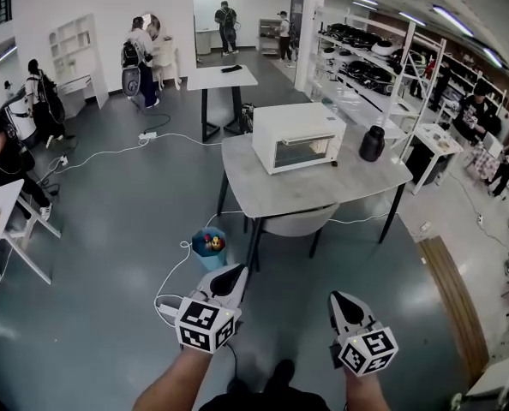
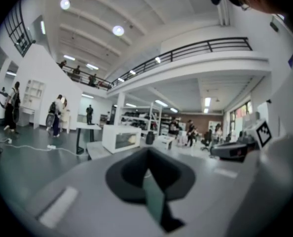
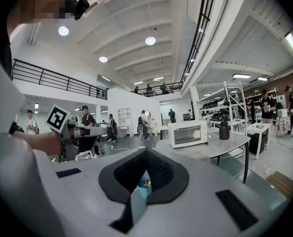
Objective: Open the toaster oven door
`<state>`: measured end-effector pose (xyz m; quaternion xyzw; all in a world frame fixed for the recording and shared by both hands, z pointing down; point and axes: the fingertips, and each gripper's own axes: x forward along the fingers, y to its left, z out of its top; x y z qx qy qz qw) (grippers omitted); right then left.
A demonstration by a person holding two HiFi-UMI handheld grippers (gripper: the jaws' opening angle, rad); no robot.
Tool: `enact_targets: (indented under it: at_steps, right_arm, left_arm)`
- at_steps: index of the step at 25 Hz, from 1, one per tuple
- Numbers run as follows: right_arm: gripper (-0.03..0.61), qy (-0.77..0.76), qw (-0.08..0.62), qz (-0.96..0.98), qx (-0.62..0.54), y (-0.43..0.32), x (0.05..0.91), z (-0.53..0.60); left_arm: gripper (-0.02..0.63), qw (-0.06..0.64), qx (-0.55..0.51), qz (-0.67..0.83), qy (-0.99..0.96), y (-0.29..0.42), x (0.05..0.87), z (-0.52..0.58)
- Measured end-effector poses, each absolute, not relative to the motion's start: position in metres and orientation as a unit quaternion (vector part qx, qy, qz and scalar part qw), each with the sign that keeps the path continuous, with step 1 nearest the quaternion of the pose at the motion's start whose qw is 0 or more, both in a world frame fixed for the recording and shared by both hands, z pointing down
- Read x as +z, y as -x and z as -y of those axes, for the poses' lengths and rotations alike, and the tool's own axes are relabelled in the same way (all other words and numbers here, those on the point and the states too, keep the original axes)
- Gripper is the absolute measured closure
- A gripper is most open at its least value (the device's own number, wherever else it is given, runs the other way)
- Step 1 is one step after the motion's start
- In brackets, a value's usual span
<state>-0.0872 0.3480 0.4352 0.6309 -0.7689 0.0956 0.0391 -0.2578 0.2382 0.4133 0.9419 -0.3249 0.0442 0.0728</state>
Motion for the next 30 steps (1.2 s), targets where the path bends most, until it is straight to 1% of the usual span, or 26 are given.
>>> enact_targets:
  at_steps: [7, 14, 17, 24, 30]
  right_arm:
    - [0.584, -0.622, 0.031, 0.77, 0.136, 0.029, 0.455, -0.326]
    - [0.584, -0.597, 0.027, 0.791, 0.13, -0.016, 0.452, -0.301]
    - [0.584, -0.586, 0.024, 0.8, 0.13, -0.019, 0.448, -0.294]
    - [0.584, -0.579, 0.043, 0.803, 0.136, -0.029, 0.451, -0.272]
    - [0.584, -0.593, 0.05, 0.791, 0.146, -0.046, 0.46, -0.218]
  left_arm:
    - [0.607, 0.058, 0.042, 0.341, -0.937, 0.203, 0.401, -0.204]
    - [0.607, 0.042, 0.031, 0.36, -0.932, 0.157, 0.393, -0.189]
    - [0.606, 0.042, 0.036, 0.358, -0.932, 0.144, 0.395, -0.187]
    - [0.606, 0.057, 0.029, 0.351, -0.934, 0.123, 0.402, -0.156]
    - [0.606, 0.063, 0.024, 0.34, -0.938, 0.108, 0.412, -0.095]
